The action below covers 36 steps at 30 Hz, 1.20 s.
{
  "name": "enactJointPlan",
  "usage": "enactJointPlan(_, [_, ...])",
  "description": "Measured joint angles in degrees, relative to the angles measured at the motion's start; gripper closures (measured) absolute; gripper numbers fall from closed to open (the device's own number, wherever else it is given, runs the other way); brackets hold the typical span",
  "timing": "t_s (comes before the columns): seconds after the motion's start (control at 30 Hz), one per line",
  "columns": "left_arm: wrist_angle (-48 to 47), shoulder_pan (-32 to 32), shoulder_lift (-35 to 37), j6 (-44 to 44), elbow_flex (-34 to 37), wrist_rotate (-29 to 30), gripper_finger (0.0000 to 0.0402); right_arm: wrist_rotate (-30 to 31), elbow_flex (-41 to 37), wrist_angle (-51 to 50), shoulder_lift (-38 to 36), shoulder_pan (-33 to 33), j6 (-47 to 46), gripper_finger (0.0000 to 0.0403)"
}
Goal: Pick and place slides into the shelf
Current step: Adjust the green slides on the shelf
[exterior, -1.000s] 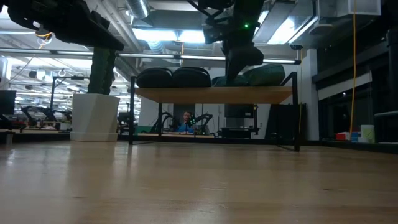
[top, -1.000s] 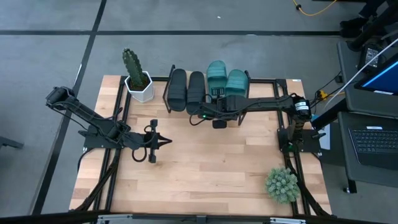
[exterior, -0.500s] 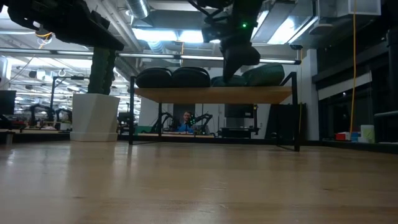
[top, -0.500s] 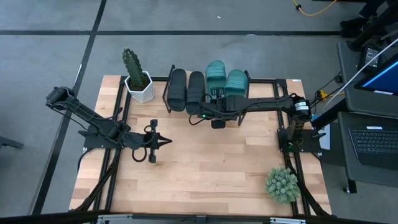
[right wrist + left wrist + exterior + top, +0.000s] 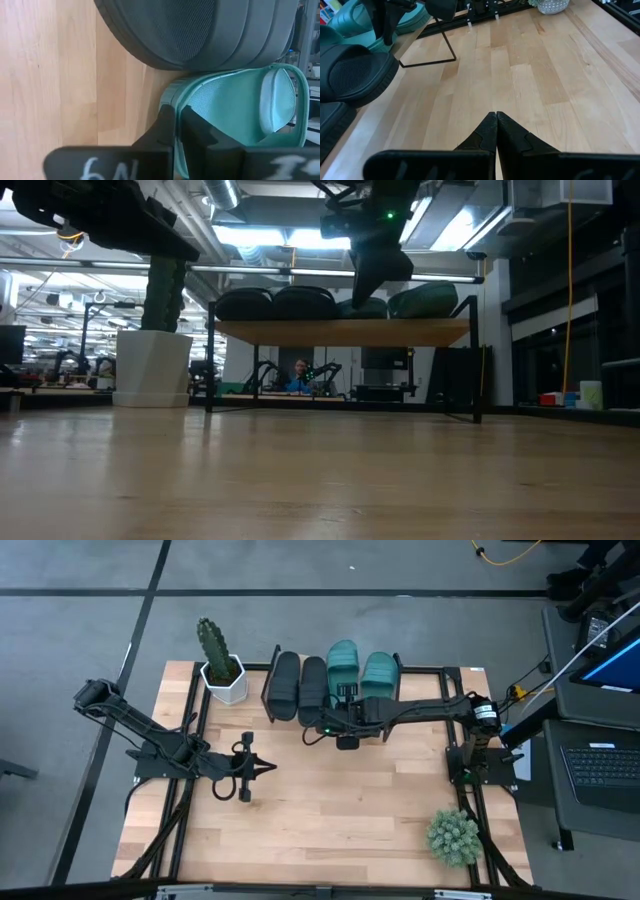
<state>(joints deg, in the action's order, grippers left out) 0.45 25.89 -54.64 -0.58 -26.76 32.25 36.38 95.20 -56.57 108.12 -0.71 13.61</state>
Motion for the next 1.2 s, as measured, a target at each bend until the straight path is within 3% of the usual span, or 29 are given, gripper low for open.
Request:
enactJointPlan(0.17, [0.0, 0.0, 0.0, 0.0, 0.0, 0.0, 0.0401, 0.0, 0.0, -0.1, 0.0, 0.0, 0.0, 0.0378])
enactJointPlan(0.5, [0.0, 0.0, 0.0, 0.1, 0.0, 0.0, 0.0401, 0.0, 0.0, 0.1, 0.0, 0.0, -1.5, 0.0288])
enactJointPlan(1.0, [0.0, 0.0, 0.0, 0.1, 0.0, 0.0, 0.0401, 0.0, 0.1, -0.1, 0.0, 0.2, -1.1, 0.0279])
enactJointPlan(1.2, [0.0, 0.0, 0.0, 0.1, 0.0, 0.0, 0.0401, -0.1, 3.6, -2.4, -0.1, 0.4, -1.1, 0.0279])
